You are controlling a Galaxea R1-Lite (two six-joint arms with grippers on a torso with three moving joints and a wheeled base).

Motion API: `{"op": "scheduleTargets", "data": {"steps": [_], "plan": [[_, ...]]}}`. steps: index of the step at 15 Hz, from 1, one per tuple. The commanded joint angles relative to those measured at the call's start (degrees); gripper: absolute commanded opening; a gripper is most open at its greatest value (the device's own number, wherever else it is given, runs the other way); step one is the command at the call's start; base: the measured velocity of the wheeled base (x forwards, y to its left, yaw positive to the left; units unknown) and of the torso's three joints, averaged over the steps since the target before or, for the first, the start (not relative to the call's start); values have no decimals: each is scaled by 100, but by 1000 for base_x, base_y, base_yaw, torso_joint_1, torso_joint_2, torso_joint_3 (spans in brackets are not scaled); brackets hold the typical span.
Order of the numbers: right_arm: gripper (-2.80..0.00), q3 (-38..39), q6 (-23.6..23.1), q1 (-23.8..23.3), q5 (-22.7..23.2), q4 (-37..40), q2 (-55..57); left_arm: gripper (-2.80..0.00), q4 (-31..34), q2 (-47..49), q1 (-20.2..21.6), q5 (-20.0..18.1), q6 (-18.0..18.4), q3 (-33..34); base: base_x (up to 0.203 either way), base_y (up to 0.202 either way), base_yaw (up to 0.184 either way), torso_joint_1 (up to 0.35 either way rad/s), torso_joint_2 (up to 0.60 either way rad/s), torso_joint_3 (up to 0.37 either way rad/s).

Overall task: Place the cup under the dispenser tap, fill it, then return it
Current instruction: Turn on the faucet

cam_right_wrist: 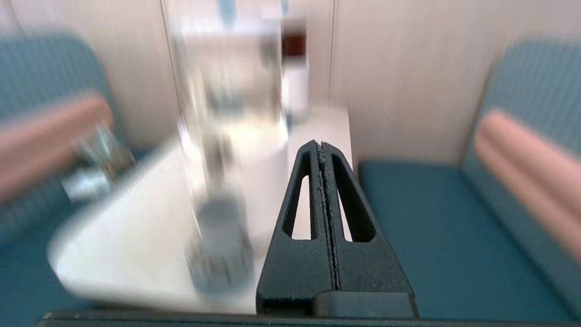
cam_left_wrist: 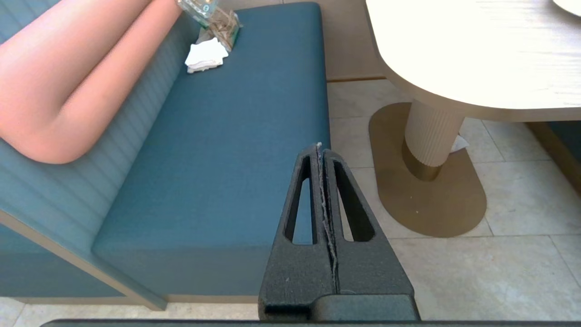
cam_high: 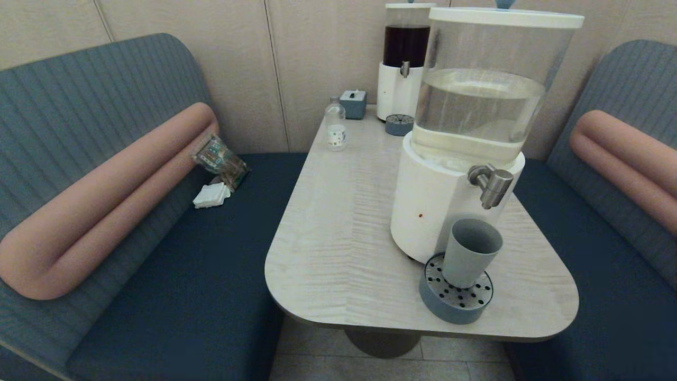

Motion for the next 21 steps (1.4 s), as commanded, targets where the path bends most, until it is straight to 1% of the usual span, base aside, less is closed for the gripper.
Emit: {"op": "scheduleTargets", "data": {"steps": [1,2,3,4,5,6,7,9,10,11,12,16,20,21], "plan": [[-280,-1992,75,22,8,601,2066,-280,3,2,0,0,2,0,0,0,0,0,0,0],[-280,-3096,120,42,13,1085,3046,-280,3,2,0,0,2,0,0,0,0,0,0,0],[-280,-4020,95,98,-1,1549,3988,-280,3,2,0,8,2,0,0,0,0,0,0,0],[-280,-4708,-17,161,-32,1930,4829,-280,3,3,0,1,2,0,0,0,0,0,0,0],[-280,-5155,-133,221,-60,2290,5552,-280,3,9,0,2,2,0,0,0,0,0,0,0],[-280,-5420,-232,290,-79,2627,6227,-280,3,2,0,0,2,0,0,0,0,0,0,0],[-280,-5612,-278,385,-91,2918,6828,-280,3,8,0,0,2,0,0,0,0,0,0,0],[-280,-5873,-191,629,-63,3449,7701,-280,3,2,0,0,2,0,0,0,0,0,0,0],[-280,-5973,-139,730,83,3650,7972,-280,3,11,0,0,2,0,0,0,0,0,0,0],[-280,-6035,-104,784,325,3703,8095,-280,3,4,0,0,2,0,0,0,0,0,0,0],[-280,-6046,-103,793,373,3582,8134,-280,3,2,0,0,2,0,0,0,0,0,0,0],[-280,-6046,-116,837,388,3426,8172,-280,3,2,0,0,2,0,0,0,0,0,0,0],[-280,-6030,-88,1214,406,3470,8120,-280,3,11,0,0,2,0,0,0,0,0,0,0],[-280,-6029,-56,1215,406,3470,8162,-280,3,2,0,0,2,0,0,0,0,0,0,0]]}}
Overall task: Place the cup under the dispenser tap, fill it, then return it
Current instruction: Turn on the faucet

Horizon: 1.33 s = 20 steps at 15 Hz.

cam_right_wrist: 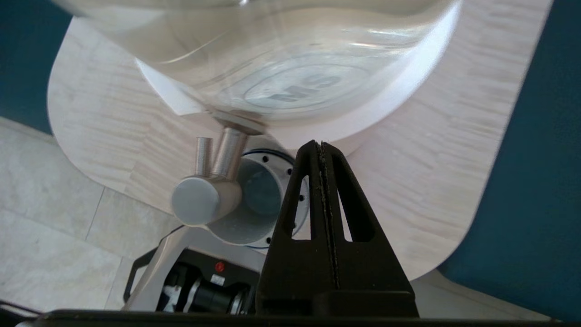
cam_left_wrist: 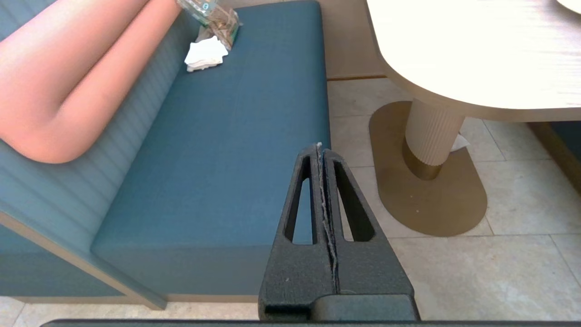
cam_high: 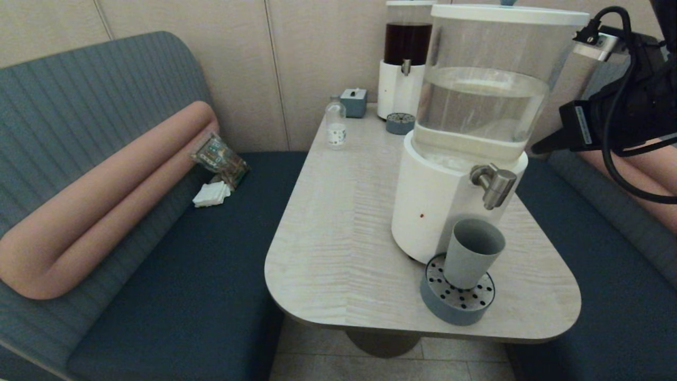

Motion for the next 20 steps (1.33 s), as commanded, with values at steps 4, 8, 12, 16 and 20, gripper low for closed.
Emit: {"op": "scheduleTargets", "data": {"steps": [4,8,12,16,20], "plan": [[-280,83,50,171,54,69,69,-280,0,11,0,-1,4,-2,0,0,0,0,0,0],[-280,83,50,294,155,134,131,-280,0,3,0,-1,4,-2,0,0,0,0,0,0],[-280,92,50,303,309,148,210,-280,0,8,0,-1,4,-2,0,0,0,0,0,0],[-280,92,59,312,488,148,275,-280,0,2,0,-1,4,-2,0,0,0,0,0,0],[-280,83,50,312,674,131,317,-280,0,2,0,-1,4,-2,0,0,0,0,0,0]]}}
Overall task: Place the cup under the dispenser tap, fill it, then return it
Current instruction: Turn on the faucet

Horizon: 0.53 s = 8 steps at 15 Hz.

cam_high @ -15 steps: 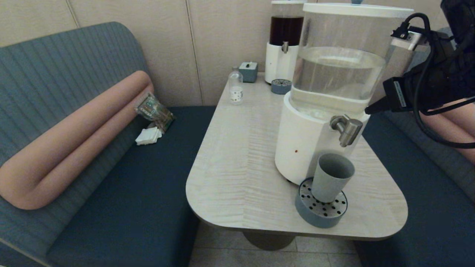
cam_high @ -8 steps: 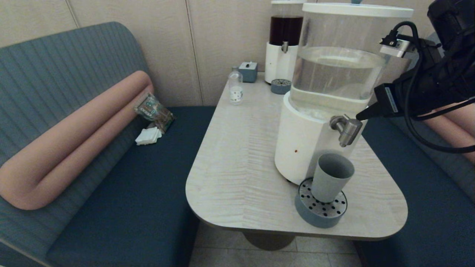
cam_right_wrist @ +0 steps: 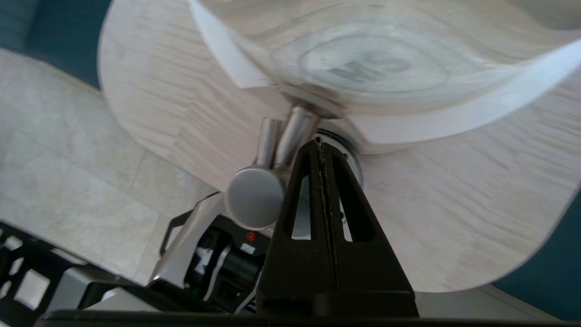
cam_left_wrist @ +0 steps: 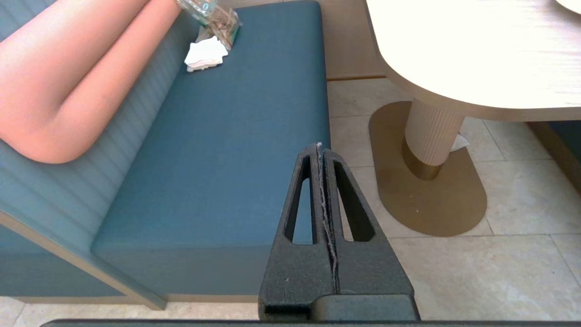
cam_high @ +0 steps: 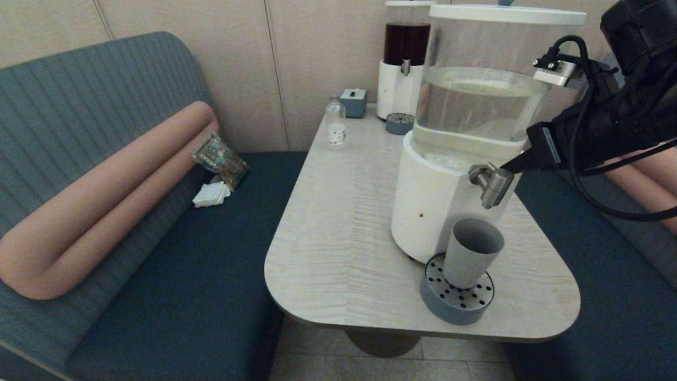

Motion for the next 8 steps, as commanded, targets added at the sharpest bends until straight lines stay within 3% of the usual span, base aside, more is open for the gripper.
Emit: {"op": "scheduleTargets", "data": {"steps": [1,8], "plan": [[-280,-8,-1,3,58,11,19,-280,0,2,0,-1,4,0,0,0,0,0,0,0],[-280,19,-80,38,319,5,28,-280,0,2,0,-1,4,0,0,0,0,0,0,0]]}}
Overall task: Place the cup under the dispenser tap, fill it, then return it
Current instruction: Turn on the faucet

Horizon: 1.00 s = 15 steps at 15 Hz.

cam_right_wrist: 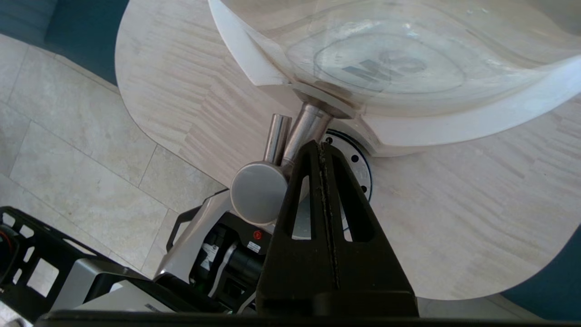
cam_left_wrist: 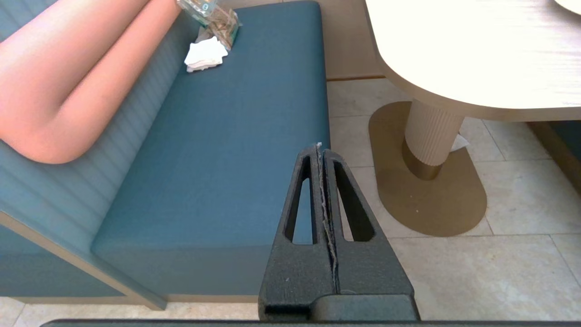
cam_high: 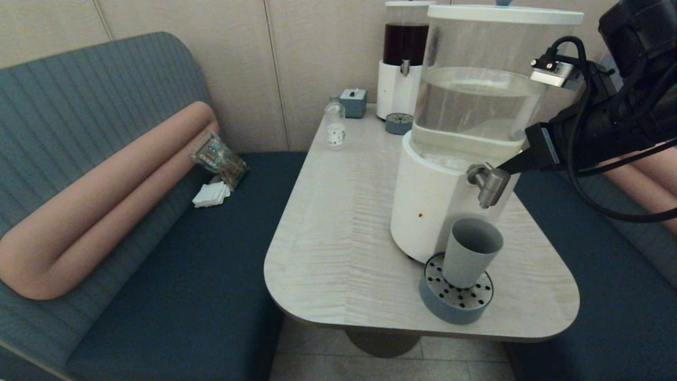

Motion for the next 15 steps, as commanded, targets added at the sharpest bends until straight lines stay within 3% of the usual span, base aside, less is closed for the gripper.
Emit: {"op": "scheduleTargets", "data": {"steps": [1,7,15], "plan": [[-280,-2,-17,10,51,11,-12,-280,0,5,0,-2,2,0,0,0,0,0,0,0],[-280,-2,-297,54,142,-7,18,-280,0,7,0,-1,-4,0,0,0,0,0,0,0],[-280,-2,-1174,54,158,-7,163,-280,0,10,0,-2,2,0,0,0,0,0,0,0]]}}
